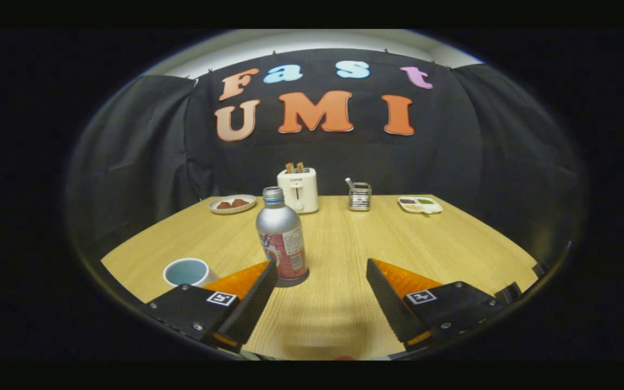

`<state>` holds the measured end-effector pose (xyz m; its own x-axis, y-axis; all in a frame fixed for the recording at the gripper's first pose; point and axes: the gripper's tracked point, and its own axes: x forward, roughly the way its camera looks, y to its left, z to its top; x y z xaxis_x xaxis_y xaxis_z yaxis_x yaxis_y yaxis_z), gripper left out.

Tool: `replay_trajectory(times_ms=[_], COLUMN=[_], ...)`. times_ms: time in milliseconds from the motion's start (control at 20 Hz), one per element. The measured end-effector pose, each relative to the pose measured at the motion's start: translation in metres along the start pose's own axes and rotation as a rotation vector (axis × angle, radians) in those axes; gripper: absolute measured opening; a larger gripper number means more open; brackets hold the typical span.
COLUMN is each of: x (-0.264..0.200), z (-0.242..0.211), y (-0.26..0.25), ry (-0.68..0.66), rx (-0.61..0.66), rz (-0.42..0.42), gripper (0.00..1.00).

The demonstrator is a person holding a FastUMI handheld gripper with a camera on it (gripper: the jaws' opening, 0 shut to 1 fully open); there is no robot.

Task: Take the bottle from table, then pour the juice into the cup, finally place the bottle on the coaster

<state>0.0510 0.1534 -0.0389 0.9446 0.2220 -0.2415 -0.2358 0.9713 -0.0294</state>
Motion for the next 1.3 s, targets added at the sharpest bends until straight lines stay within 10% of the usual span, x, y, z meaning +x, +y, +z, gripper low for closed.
replay_trajectory(times_ms=[1300], x=[-0.063], z=[0.018], y=[-0.087], ry=[-0.123], rx=[-0.026], rz=[-0.083], gripper=[0.97])
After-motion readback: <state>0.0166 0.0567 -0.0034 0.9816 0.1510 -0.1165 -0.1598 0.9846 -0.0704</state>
